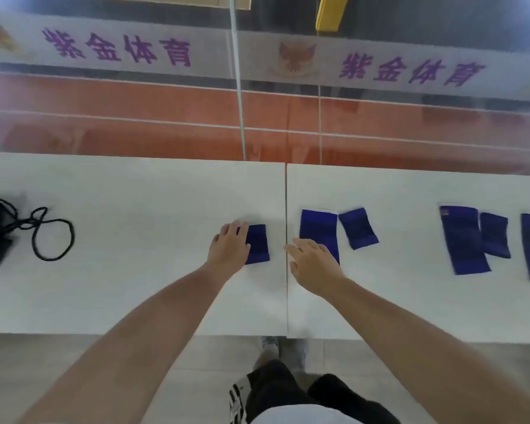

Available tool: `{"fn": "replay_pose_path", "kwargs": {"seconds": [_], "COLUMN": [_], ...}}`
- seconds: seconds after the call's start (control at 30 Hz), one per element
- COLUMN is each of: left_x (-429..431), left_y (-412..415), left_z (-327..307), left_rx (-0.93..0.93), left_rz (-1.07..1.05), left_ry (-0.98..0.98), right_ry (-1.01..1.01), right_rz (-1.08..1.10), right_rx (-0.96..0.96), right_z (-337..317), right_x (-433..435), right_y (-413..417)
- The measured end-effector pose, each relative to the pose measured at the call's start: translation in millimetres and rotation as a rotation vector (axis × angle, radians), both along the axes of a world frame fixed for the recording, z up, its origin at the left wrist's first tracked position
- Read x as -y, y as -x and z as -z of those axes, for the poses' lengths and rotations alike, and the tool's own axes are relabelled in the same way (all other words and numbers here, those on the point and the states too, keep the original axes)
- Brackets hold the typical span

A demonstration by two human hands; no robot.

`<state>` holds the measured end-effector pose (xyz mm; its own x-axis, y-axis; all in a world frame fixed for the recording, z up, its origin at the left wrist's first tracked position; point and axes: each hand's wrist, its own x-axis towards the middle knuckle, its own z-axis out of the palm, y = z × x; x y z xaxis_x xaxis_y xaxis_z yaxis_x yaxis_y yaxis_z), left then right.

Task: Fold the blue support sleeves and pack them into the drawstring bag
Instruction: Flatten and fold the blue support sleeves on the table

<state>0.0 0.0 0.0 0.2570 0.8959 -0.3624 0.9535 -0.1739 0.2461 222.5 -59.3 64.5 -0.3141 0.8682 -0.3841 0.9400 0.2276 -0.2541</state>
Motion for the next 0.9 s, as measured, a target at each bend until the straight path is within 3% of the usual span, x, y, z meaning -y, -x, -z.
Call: {"fn": "replay_pose_path", "kwargs": {"seconds": [0.37,0.47,0.6,0.9], "left_x": [-17.2,-17.3,-14.9,-13.6], "left_y": [8.8,8.0,-0.7,-65.8], "left_z": [33.7,24.1,-14.4,-79.7], "left_rx": [-0.091,0.148,0.467,0.549], "left_rz": [-0.027,-0.114,-0.229,-0.325], "left_ry": [0.034,0.119,0.235,0.140], "right_ry": [0.032,0.110,0.260,0.379], "right_rz": [0.010,0.082,0.366,0.569], "right_rx": [-0.011,-0.037,-0.192,-0.438], "right_z": [23.4,22.9,17.1,2.1], "right_x": [-20.6,-27.1,-37.9,-42.4], "right_y": [9.7,17.7,24.2,-35.9]}}
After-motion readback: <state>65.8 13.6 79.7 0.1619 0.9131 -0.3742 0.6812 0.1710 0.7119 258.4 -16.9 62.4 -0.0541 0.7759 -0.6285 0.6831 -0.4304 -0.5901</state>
